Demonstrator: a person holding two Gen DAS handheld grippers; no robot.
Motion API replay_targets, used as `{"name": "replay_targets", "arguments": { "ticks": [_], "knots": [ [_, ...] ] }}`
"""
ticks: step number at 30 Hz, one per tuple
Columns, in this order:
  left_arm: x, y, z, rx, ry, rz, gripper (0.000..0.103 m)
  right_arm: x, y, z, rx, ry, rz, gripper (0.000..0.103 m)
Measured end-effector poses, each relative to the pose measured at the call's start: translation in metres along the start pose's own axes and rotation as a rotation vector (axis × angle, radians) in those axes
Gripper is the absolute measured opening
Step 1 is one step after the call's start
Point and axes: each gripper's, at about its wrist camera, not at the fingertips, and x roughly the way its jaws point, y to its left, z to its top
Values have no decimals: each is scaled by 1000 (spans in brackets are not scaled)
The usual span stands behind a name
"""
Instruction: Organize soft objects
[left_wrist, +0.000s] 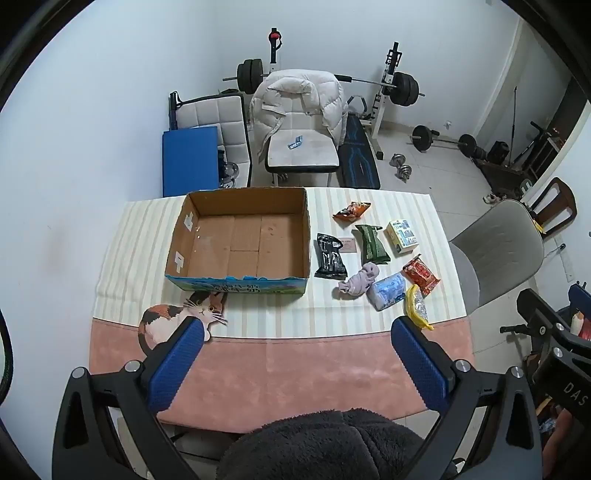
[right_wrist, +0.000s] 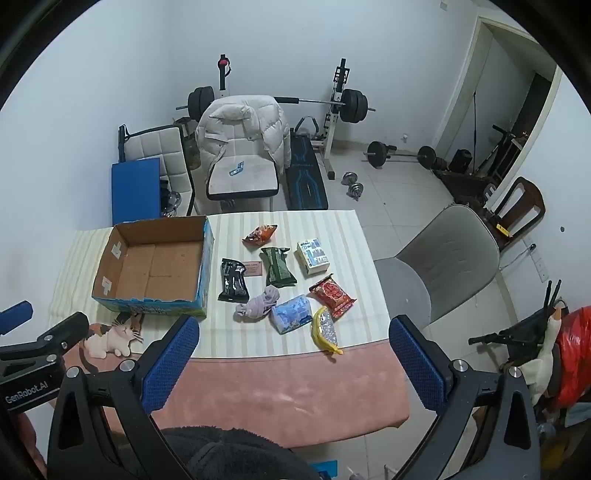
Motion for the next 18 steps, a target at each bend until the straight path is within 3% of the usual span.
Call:
{"name": "replay_targets", "arguments": {
  "ticks": [18],
  "knots": [
    [-1, 1, -1, -15, -3, -5, 103, -4, 4, 3, -24, 4, -13, 103]
  ]
}}
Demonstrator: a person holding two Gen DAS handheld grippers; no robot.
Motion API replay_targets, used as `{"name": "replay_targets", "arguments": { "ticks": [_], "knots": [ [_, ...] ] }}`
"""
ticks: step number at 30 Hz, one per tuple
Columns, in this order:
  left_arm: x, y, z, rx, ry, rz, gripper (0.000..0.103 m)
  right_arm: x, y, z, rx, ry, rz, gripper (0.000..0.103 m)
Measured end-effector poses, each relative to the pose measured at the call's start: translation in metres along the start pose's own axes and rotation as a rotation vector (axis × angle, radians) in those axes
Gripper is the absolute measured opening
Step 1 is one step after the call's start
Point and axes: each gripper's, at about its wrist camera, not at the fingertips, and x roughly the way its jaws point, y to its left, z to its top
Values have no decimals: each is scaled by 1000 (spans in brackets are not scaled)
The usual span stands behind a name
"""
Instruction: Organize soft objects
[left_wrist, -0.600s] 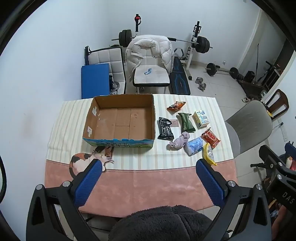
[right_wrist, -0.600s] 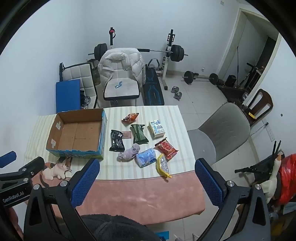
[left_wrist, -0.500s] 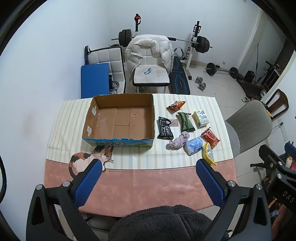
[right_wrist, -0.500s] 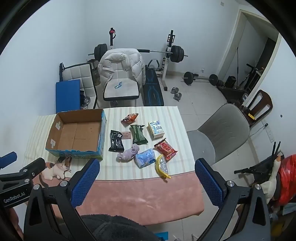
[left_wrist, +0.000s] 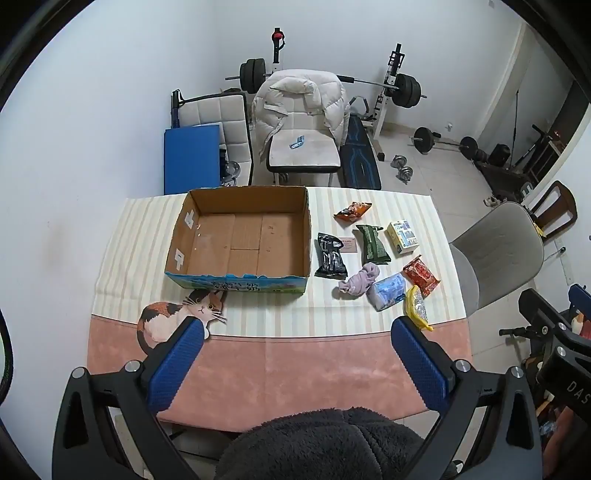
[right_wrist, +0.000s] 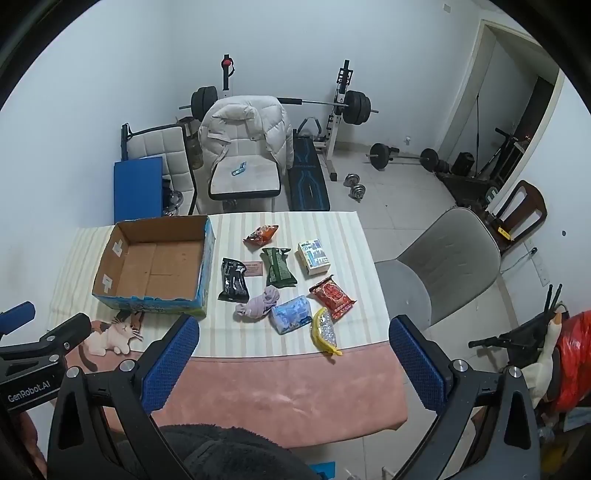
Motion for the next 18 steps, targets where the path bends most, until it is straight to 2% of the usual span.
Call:
{"name": "replay_targets", "arguments": {
  "ticks": [18],
  "knots": [
    [-9, 3, 4, -2, -18, 3, 103, -5, 1, 2, 1, -6, 10, 103]
  ]
}}
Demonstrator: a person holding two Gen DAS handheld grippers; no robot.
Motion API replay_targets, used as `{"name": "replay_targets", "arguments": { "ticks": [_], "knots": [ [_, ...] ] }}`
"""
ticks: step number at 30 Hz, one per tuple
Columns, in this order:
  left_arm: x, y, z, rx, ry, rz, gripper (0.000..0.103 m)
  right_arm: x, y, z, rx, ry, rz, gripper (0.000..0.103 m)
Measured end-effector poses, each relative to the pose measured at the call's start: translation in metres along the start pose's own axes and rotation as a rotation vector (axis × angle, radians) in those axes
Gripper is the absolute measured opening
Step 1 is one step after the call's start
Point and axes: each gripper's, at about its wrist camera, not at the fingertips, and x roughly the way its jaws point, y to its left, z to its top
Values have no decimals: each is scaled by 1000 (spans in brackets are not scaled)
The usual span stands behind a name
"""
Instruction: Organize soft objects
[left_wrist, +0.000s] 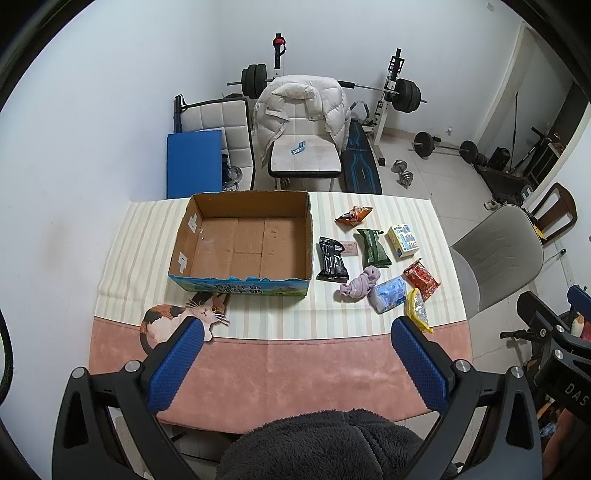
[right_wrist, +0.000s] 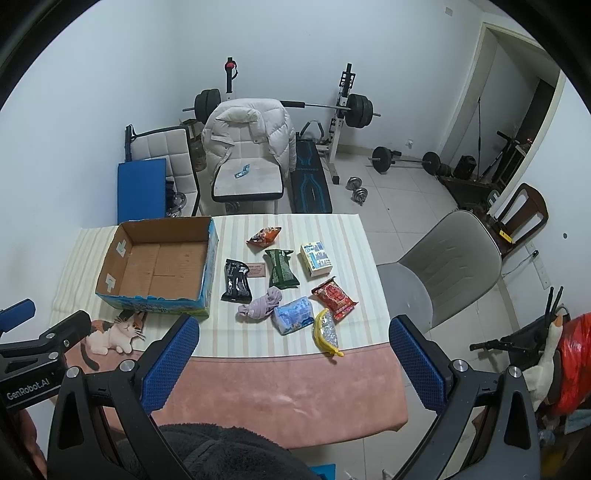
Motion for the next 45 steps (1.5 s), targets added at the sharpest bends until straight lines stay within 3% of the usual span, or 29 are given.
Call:
{"name": "replay_targets", "arguments": {
  "ticks": [45],
  "knots": [
    [-27, 5, -7, -17, -43, 20, 103, -28, 14, -3, -11, -21, 11, 103]
  ]
}}
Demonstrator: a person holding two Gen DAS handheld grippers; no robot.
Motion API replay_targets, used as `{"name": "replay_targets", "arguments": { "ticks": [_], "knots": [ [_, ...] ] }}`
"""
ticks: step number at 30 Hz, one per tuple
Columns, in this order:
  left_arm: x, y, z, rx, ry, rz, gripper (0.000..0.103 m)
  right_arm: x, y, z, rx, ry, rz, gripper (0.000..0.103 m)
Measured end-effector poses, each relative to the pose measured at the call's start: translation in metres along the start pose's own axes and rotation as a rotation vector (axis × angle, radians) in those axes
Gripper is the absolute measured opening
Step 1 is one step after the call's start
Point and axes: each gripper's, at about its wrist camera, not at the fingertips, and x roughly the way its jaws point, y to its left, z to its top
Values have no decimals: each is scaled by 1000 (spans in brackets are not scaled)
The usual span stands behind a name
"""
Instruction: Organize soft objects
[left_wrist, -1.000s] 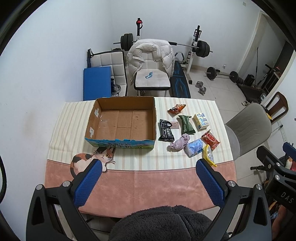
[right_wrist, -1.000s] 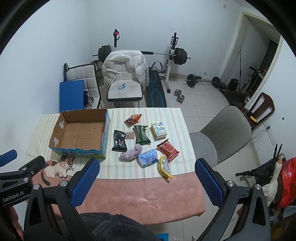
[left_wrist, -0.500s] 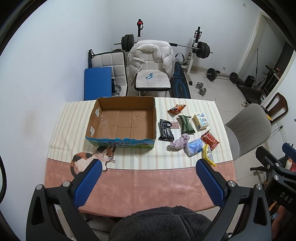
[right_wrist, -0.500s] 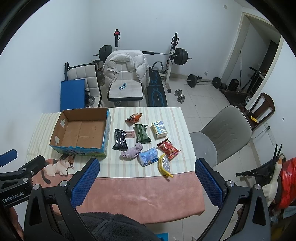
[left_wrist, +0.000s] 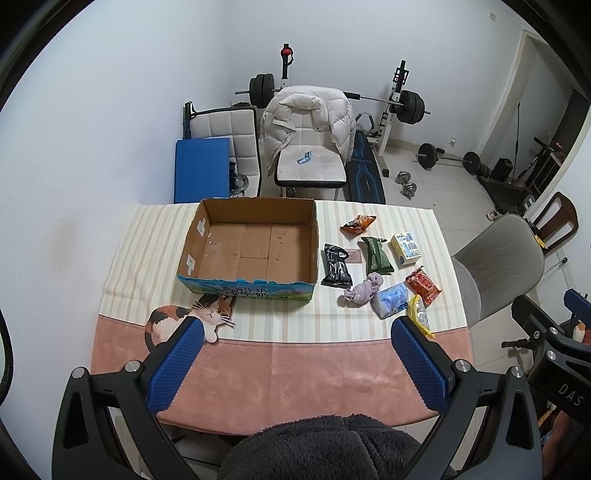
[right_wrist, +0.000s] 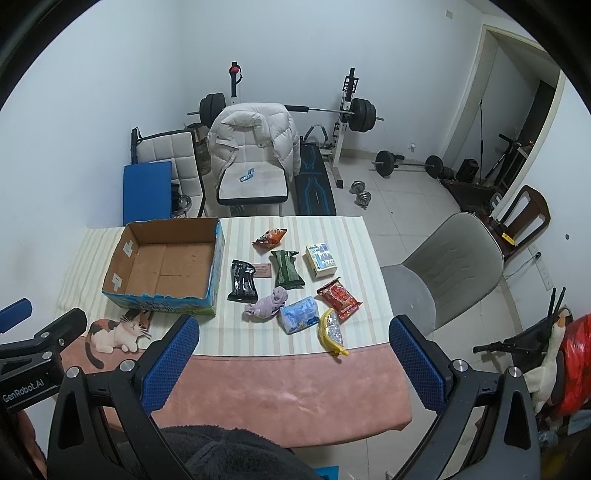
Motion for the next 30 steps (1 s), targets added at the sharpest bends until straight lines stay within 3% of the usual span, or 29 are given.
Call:
{"name": "replay_targets", "arguments": {
  "ticks": [11, 17, 21, 25, 30],
  "knots": [
    [-1, 3, 2, -7, -7, 0, 103, 1, -2, 7, 2, -6, 11, 103],
    [26, 0, 11, -23, 15, -11, 103, 35, -22, 5, 67, 47, 36, 103],
    [74, -17, 30, 14, 42, -5, 103, 76, -49, 5, 115, 88, 21, 103],
    [145, -51, 44, 106, 131, -30, 103, 147, -84, 5, 143, 161, 4, 103],
    [233, -112, 49, 317, 213, -34, 103, 257, -118, 2, 129, 280, 35, 103]
  ]
}}
